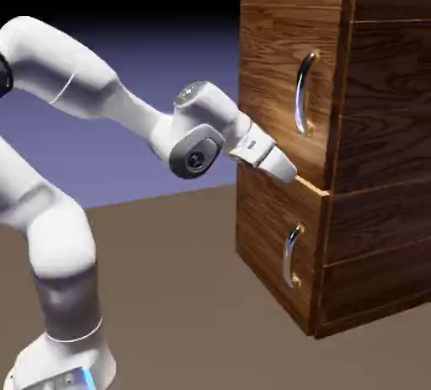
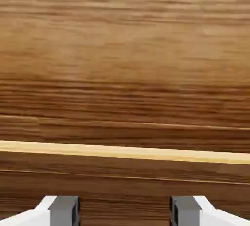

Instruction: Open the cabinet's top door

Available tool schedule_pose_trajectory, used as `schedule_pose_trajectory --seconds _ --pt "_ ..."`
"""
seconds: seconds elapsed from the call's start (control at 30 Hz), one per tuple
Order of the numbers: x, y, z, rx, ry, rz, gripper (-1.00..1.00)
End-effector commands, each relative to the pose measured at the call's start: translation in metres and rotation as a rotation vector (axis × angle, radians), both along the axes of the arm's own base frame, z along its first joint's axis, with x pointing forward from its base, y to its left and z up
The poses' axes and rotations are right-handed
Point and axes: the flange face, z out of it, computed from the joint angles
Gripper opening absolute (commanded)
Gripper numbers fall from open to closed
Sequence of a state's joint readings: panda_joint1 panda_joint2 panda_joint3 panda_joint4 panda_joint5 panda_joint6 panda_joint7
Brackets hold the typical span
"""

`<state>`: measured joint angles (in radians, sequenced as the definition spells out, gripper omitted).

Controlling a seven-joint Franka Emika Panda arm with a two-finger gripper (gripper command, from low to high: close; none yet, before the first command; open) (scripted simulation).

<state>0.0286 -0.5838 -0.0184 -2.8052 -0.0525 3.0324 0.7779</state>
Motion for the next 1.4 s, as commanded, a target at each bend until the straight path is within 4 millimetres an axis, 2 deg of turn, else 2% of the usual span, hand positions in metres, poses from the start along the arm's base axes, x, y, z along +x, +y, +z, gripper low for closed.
schedule_pose_trajectory --seconds 0.0,0.37,0.7,1.03,1.37 --pt "-0.001 0.002 0.006 -0.004 -0.012 0.006 0.00" --pt "-0.021 0.021 0.060 -0.040 -0.149 0.052 0.00" --pt "-0.044 0.020 0.094 -0.055 -0.289 0.063 0.00" --pt "-0.063 0.004 0.112 -0.043 -0.442 0.054 0.00" --pt "-0.072 -0.024 0.115 0.000 -0.603 0.033 0.00"
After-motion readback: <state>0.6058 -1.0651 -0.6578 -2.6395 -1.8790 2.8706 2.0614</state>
